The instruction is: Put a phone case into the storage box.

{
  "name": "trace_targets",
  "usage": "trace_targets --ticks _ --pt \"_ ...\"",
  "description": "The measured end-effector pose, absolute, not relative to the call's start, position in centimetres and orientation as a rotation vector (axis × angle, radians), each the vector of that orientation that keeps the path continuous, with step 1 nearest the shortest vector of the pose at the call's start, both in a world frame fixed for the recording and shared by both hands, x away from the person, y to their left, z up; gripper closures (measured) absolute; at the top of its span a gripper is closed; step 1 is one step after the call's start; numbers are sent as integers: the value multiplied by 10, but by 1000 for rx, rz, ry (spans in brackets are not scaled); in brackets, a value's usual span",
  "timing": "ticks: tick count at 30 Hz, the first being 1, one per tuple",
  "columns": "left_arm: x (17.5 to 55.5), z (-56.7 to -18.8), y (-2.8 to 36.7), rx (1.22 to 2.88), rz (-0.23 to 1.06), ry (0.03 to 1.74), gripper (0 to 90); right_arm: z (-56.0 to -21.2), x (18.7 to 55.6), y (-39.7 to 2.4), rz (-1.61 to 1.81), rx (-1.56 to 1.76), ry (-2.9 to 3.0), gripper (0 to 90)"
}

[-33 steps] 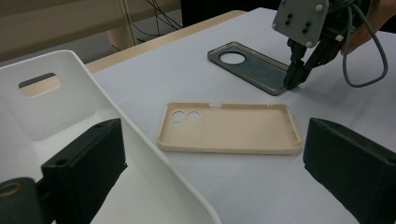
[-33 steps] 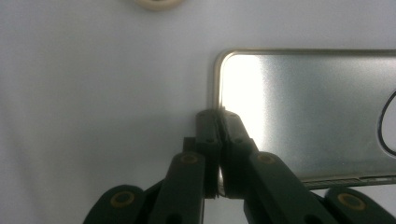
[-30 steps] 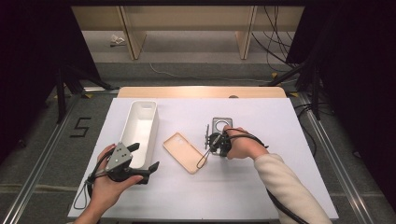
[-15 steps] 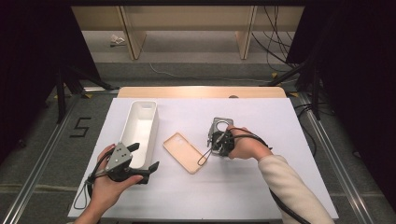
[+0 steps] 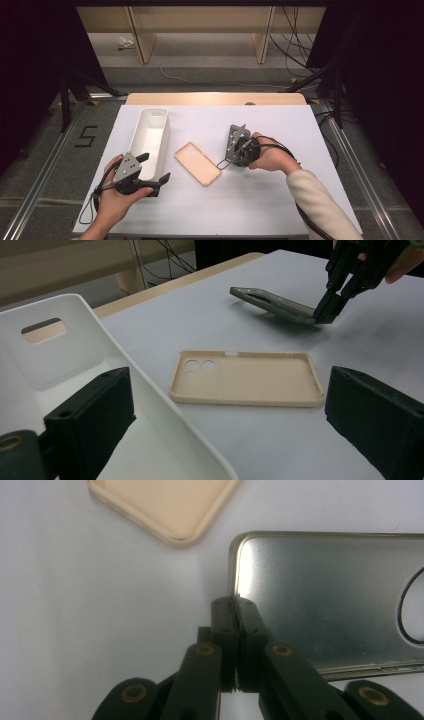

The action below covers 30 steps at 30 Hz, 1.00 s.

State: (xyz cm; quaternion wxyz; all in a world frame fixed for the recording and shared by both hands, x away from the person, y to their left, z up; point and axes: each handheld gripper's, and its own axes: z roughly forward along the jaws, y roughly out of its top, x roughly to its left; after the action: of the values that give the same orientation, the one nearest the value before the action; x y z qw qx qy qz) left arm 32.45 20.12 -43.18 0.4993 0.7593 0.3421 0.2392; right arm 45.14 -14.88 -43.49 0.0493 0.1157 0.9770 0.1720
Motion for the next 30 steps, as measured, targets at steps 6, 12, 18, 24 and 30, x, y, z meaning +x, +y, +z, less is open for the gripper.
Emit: trace_targets --ticks 6,12,18,24,30 --pt "325 -432 201 1836 578 827 50 -433 450 -158 659 387 2940 892" --pt "325 -432 201 1836 580 825 49 -427 446 -167 817 429 2860 893" --pt "325 -432 201 1833 581 826 50 -423 443 -174 956 471 2797 893" --pt "326 -431 201 1829 577 828 51 -422 437 -183 1120 507 2735 893" --pt "329 -428 197 1827 571 823 59 -418 427 -186 1215 502 2693 893"
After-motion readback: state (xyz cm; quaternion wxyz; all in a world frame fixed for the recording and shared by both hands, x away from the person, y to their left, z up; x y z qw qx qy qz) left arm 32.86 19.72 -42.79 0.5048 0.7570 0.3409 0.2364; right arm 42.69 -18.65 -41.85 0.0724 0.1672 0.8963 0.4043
